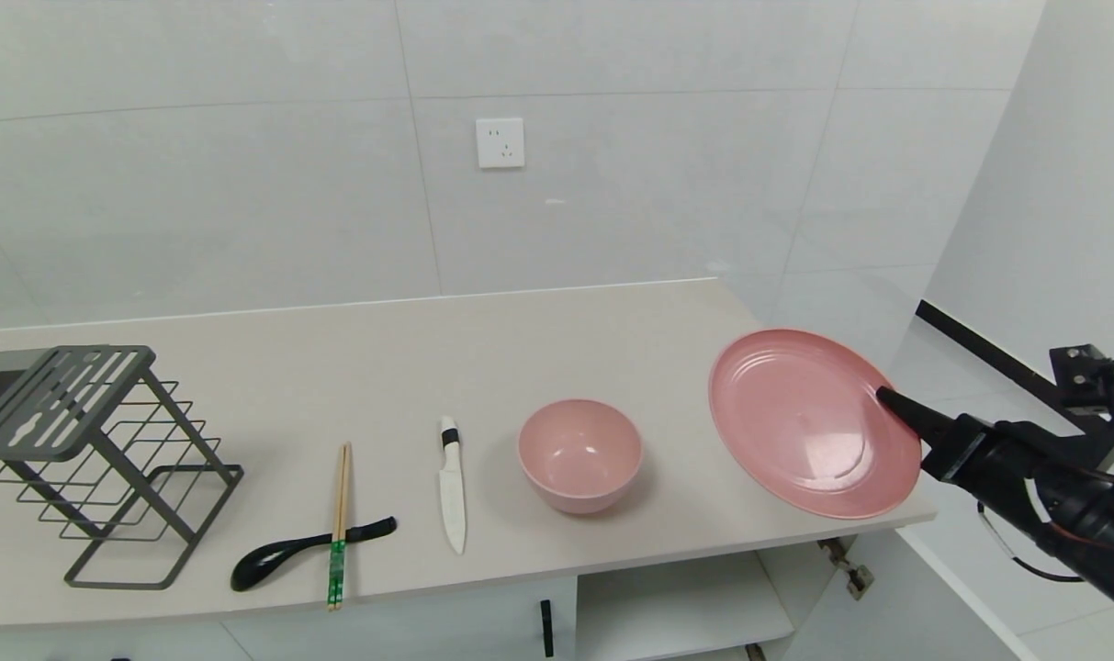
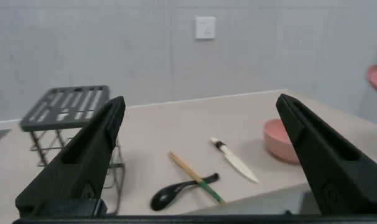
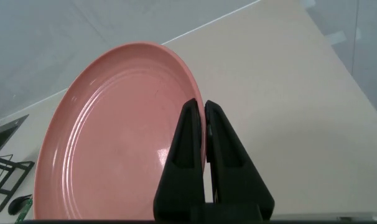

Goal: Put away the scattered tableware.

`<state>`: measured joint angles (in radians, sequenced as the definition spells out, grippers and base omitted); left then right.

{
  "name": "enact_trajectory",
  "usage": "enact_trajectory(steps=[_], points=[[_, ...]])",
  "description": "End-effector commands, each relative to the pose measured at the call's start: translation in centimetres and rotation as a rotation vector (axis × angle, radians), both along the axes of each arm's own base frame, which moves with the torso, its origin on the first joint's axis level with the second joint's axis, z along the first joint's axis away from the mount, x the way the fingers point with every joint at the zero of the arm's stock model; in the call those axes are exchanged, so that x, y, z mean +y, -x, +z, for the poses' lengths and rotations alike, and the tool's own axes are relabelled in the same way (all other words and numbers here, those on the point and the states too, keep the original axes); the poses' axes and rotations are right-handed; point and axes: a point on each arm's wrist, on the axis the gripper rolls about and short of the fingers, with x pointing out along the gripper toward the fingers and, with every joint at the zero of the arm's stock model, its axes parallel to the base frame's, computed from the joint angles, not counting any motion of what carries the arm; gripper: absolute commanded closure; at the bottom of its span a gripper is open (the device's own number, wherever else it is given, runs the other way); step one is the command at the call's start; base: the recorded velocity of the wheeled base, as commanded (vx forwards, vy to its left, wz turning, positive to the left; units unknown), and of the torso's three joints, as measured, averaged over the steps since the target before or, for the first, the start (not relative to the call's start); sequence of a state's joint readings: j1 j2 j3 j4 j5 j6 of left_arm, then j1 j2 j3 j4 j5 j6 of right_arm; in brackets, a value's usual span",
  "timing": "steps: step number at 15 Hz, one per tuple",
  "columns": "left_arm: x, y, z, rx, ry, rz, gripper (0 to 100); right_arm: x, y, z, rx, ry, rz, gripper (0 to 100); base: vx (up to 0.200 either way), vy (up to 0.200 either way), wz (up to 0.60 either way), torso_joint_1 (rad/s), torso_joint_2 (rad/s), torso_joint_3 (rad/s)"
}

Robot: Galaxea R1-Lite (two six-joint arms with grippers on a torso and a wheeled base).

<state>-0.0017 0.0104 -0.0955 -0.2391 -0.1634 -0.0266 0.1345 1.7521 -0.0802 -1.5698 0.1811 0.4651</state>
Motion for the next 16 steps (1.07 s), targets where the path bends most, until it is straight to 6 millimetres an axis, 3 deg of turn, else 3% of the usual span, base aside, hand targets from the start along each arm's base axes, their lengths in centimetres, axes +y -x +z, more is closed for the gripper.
enact_trajectory(steps=[1, 3, 6, 7, 8, 10, 14, 16], points=[[-0.1, 0.1, 2.4, 0.071, 0.03, -0.088, 0, 0.0, 0.0, 0.1, -0.004, 0.001, -0.001, 100, 0.0, 0.0, 0.0, 0.0, 0.0, 0.0], [-0.2, -0.5, 3.0, 0.179, 0.035, -0.197, 0, -0.1, 0.2, 0.5, -0.023, 0.0, -0.001, 100, 0.0, 0.0, 0.0, 0.0, 0.0, 0.0], [-0.7, -4.9, 4.6, 0.424, -0.01, -0.353, 0, -0.2, 0.7, 1.3, -0.063, -0.005, -0.001, 100, 0.0, 0.0, 0.0, 0.0, 0.0, 0.0], [-0.8, -5.8, 4.9, 0.453, -0.007, -0.373, 0, -0.2, 0.7, 1.4, -0.067, -0.006, -0.001, 100, 0.0, 0.0, 0.0, 0.0, 0.0, 0.0], [-0.9, -8.0, 5.3, 0.491, 0.0, -0.384, 0, -0.2, 0.8, 1.5, -0.07, -0.006, -0.001, 100, 0.0, 0.0, 0.0, 0.0, 0.0, 0.0], [-1.0, -9.8, 5.4, 0.522, 0.003, -0.387, 0, -0.2, 0.8, 1.5, -0.07, -0.006, -0.001, 100, 0.0, 0.0, 0.0, 0.0, 0.0, 0.0], [-2.9, -14.6, 3.2, 0.805, 0.003, -0.522, 0, -0.2, 0.9, 1.6, -0.087, 0.016, 0.001, 100, 0.0, 0.0, 0.0, 0.0, 0.0, 0.0], [-3.7, -17.0, 2.5, 0.829, -0.005, -0.538, 0, -0.2, 0.9, 1.6, -0.086, 0.016, 0.001, 100, 0.0, 0.0, 0.0, 0.0, 0.0, 0.0]])
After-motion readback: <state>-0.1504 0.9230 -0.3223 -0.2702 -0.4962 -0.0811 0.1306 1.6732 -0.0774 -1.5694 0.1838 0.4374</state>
